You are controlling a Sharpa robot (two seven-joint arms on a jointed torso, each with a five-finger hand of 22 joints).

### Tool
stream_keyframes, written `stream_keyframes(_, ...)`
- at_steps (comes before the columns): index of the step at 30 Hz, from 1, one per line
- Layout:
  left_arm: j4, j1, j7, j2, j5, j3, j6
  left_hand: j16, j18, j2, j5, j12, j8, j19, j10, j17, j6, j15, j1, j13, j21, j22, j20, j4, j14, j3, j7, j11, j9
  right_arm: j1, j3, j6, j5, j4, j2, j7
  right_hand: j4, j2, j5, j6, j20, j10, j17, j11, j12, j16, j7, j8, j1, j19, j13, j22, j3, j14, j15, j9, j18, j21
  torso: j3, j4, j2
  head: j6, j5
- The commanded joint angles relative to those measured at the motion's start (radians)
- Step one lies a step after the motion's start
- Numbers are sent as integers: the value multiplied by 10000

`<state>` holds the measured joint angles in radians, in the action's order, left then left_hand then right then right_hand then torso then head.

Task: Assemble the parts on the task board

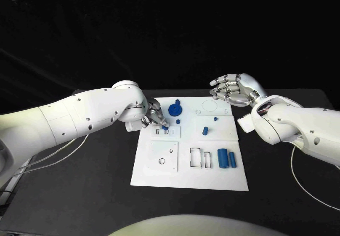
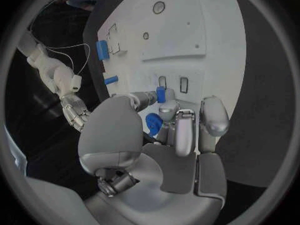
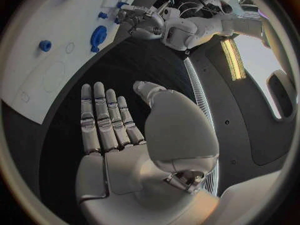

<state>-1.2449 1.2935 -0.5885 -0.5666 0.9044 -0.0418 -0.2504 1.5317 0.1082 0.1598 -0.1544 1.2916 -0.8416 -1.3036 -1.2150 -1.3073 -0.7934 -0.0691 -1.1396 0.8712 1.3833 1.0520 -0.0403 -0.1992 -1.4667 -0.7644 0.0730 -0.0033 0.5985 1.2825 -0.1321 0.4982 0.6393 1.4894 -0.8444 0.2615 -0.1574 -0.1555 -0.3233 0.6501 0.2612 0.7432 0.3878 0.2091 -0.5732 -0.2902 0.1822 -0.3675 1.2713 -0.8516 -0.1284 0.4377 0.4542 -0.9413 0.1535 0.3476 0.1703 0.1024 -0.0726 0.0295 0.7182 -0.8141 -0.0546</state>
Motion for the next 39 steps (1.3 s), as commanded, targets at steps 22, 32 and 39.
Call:
stream_keyframes(22, -276, -24, -17, -150, -245, 22, -497, -37, -113, -168, 109, 167, 79, -27, -262, -1344, -96, 60, -410, 415, -7, 92, -80, 1401, -708, -940, -26, -9, -7, -32, 1, -70, 31, -8, -4, 45, 13, 0, -48, -44, 53, -29, -11, 20, -64, 31, 953, -37, -71, -46, 15, -15, -45, -19, 39, -11, 109, -36, -1, -8, -9, -4, -22)
stream_keyframes(32, -384, 3, 46, -155, -93, 28, -719, -36, -132, -119, -28, 315, 96, -101, -501, -1350, -251, 33, -533, 767, 46, 213, -63, 1590, -713, -1047, -49, -38, -18, -35, 1, -72, 32, -6, -5, 49, 13, 0, -48, -44, 53, -29, -11, 20, -64, 31, 953, -37, -71, -46, 15, -15, -45, -19, 39, -11, 109, -36, -1, 1, -2, -18, -19)
stream_keyframes(39, -376, 5, 61, -100, 46, 23, -589, -34, -136, -48, -112, 379, 95, -121, -598, -1356, -329, 20, -532, 917, 64, 243, -51, 1657, -716, -1156, -60, -50, -15, -35, 1, -71, 32, -1, -4, 53, 13, 0, -48, -44, 53, -29, -11, 20, -64, 31, 953, -37, -71, -46, 15, -15, -45, -19, 39, -11, 109, -36, -4, 2, -6, -38, -33)
